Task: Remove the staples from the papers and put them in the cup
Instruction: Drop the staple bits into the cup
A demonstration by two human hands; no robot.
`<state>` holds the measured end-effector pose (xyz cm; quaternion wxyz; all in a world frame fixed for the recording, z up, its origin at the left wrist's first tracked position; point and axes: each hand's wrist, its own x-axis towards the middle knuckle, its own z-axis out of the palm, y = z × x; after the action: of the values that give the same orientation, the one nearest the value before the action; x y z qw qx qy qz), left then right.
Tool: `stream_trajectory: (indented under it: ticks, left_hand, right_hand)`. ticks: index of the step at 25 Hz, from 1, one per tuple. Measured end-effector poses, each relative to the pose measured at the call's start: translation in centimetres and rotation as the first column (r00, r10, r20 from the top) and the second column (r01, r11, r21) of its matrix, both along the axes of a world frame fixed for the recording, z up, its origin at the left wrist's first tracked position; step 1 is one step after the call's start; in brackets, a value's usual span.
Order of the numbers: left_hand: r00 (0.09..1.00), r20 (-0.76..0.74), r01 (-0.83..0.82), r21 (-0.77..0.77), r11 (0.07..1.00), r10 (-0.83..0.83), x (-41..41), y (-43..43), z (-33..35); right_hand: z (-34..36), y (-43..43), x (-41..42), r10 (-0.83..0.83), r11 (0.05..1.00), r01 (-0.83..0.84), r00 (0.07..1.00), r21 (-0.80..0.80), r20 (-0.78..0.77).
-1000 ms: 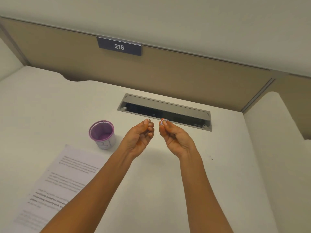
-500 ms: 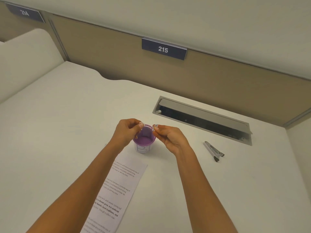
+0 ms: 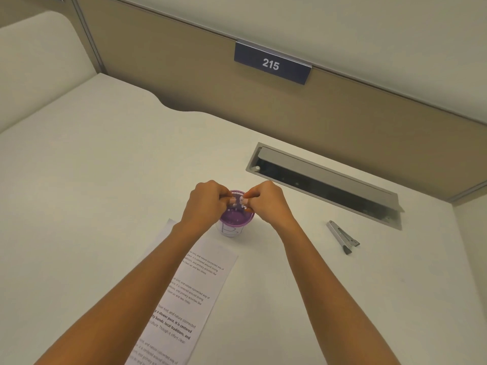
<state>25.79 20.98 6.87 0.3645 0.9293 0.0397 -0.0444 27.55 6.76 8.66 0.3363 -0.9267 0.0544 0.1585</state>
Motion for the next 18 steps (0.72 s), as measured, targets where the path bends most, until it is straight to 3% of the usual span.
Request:
stream_trajectory:
  ticks: [9, 18]
  left_hand:
    - [0.994, 0.025, 0.101, 0.116, 0.988, -0.105, -0.4, -0.3, 0.1]
    - [0.996, 0.089, 0.018, 0.069, 0.997, -0.024, -0.9, -0.3, 1.2]
  right_hand:
    - [1.2, 0.6, -0.1, 0.062, 0.986, -0.055, 0.997, -0.155, 0.038]
    - [1.9, 1.0, -0.5, 0.127, 0.977, -0.112, 0.989, -0.183, 0.072]
